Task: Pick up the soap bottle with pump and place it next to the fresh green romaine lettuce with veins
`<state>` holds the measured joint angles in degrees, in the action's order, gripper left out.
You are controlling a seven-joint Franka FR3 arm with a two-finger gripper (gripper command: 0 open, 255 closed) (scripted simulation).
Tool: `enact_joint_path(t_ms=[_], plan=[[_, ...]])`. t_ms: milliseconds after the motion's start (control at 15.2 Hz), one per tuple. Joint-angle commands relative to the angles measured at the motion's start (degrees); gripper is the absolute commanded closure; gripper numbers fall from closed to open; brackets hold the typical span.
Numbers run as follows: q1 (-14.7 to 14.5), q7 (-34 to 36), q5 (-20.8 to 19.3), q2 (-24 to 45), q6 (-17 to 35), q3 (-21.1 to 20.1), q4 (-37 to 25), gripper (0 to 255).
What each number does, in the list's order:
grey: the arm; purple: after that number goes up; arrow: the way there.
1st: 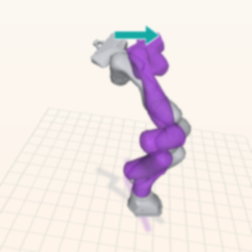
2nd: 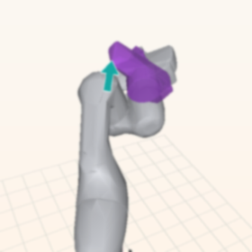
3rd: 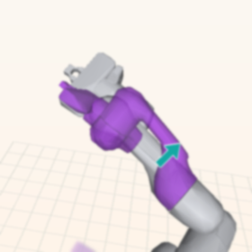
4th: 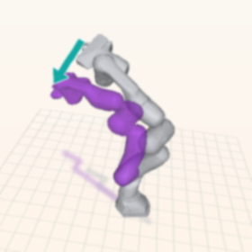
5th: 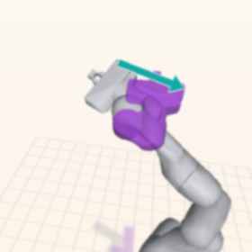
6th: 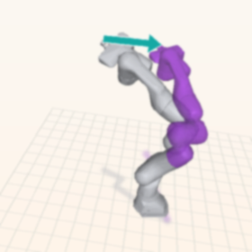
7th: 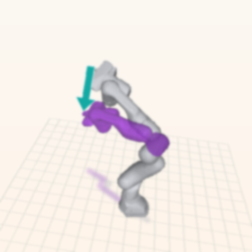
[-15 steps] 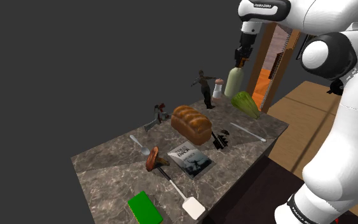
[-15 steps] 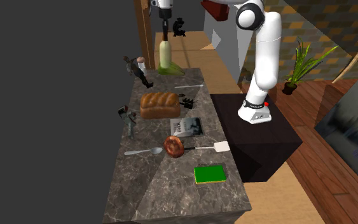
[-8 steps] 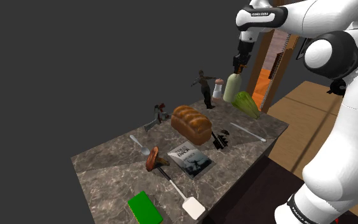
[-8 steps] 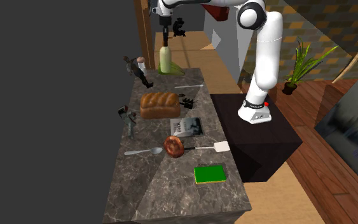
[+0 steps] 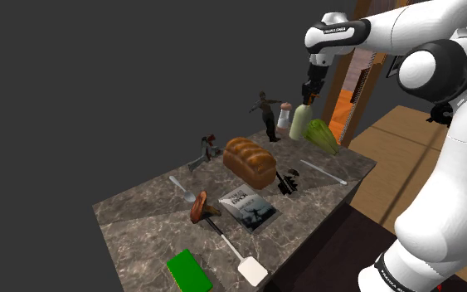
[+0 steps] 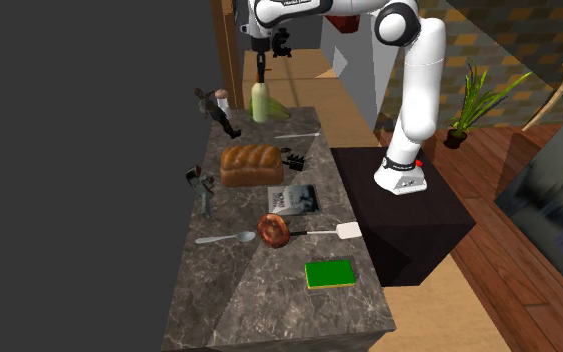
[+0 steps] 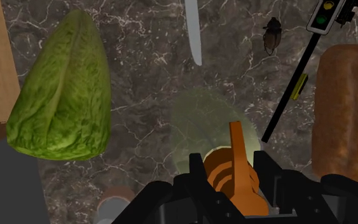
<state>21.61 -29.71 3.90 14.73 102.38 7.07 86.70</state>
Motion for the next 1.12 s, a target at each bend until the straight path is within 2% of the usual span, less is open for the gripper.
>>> enact_joint_path(t_ms=[0,1056], plan=[[-0.06,-0.02,0.01,-0.11,1.63,-0.03,1.66,255],[-0.15,-0.66,0.49,1.77,13.28,-0.20,11.46,255]])
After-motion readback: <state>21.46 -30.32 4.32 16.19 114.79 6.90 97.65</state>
